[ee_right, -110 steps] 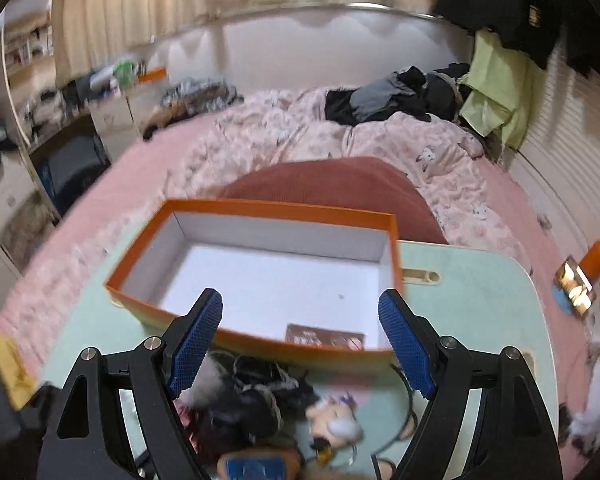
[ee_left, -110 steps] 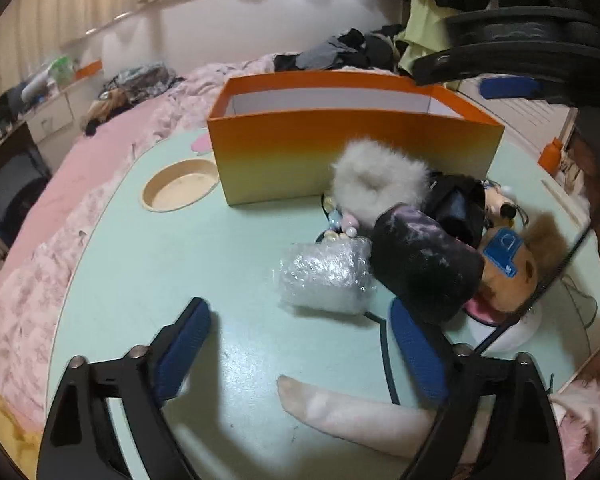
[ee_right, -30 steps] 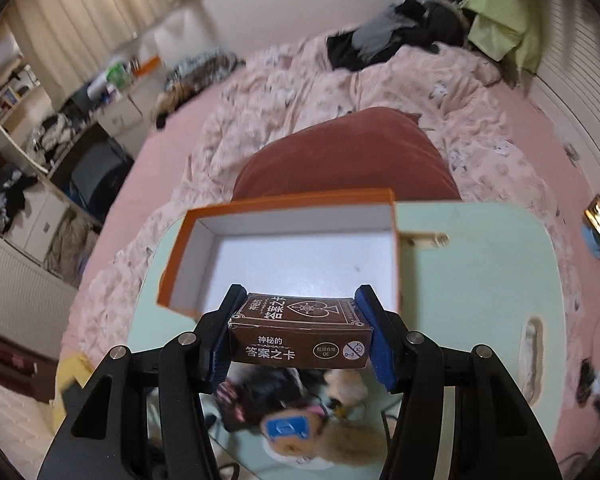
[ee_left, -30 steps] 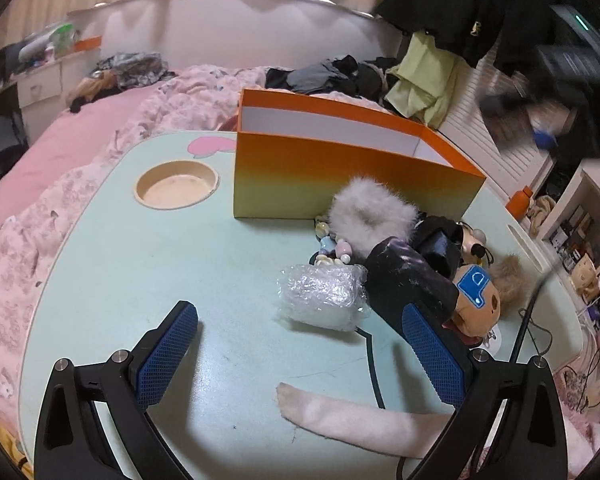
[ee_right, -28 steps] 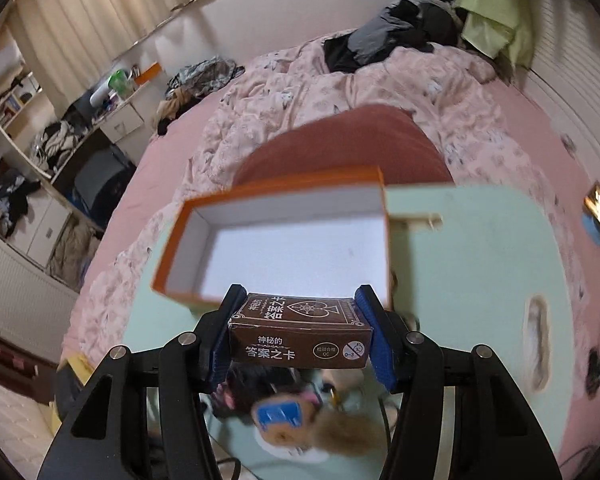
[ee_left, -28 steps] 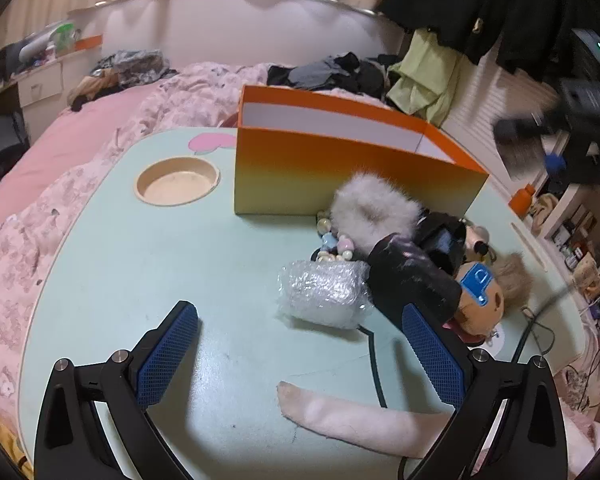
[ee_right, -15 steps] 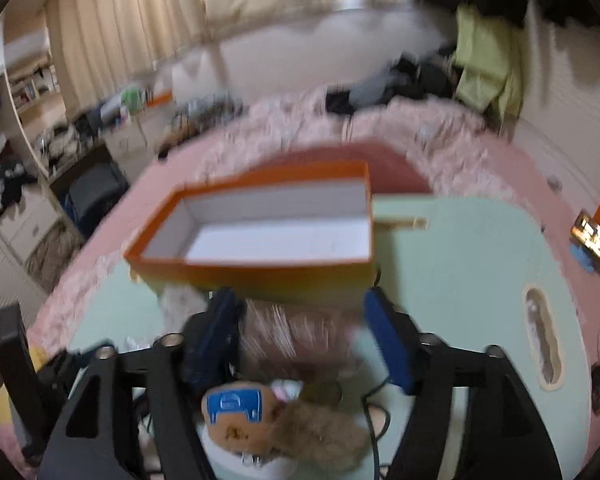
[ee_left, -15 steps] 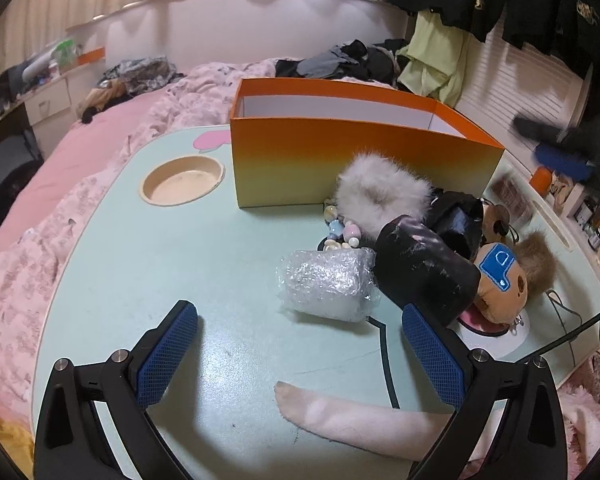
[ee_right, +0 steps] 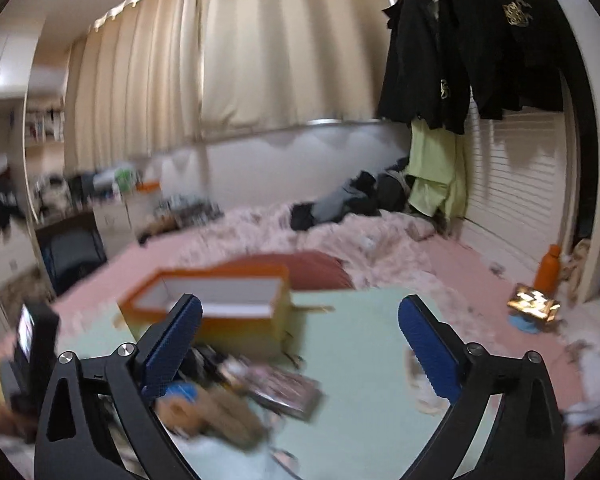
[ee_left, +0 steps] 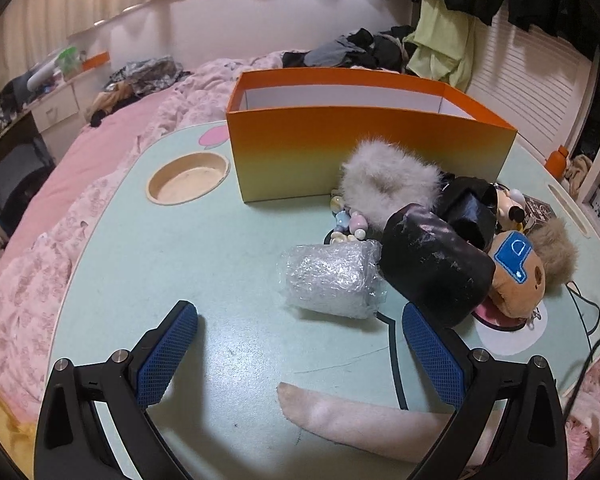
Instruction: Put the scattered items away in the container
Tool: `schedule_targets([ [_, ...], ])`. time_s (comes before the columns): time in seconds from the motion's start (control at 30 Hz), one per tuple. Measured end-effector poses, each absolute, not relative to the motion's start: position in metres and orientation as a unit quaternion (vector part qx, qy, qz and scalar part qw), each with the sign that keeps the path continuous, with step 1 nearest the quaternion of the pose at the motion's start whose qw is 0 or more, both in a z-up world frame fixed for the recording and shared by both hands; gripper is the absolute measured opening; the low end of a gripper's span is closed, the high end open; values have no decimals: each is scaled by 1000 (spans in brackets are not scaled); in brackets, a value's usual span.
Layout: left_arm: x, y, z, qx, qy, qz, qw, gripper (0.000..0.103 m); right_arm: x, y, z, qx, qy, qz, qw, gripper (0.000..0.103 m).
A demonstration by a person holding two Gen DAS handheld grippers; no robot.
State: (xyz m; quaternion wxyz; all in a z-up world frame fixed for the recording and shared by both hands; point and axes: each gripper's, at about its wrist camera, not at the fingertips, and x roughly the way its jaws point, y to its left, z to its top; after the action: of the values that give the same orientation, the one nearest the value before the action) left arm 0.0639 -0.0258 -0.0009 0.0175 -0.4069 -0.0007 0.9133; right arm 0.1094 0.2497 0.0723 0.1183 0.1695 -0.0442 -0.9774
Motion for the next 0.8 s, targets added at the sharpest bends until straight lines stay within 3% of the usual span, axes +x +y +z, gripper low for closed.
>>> schedule_targets([
  [0.17,65,-25,-1,-407,0,913,20,102,104,247,40,283,21,-948,143,99],
  [0.37,71,-28,3,-405,-8,914,31,102,85,236,-11,373,-40,-914,157,99],
  [0.47,70,-25,1,-407,-1,913,26,102,87,231,-20,384,-61,-905,174,99],
  [0.8,67,-22,-2,-405,2,914,21,102,94,193,-41,373,29,-916,143,102],
])
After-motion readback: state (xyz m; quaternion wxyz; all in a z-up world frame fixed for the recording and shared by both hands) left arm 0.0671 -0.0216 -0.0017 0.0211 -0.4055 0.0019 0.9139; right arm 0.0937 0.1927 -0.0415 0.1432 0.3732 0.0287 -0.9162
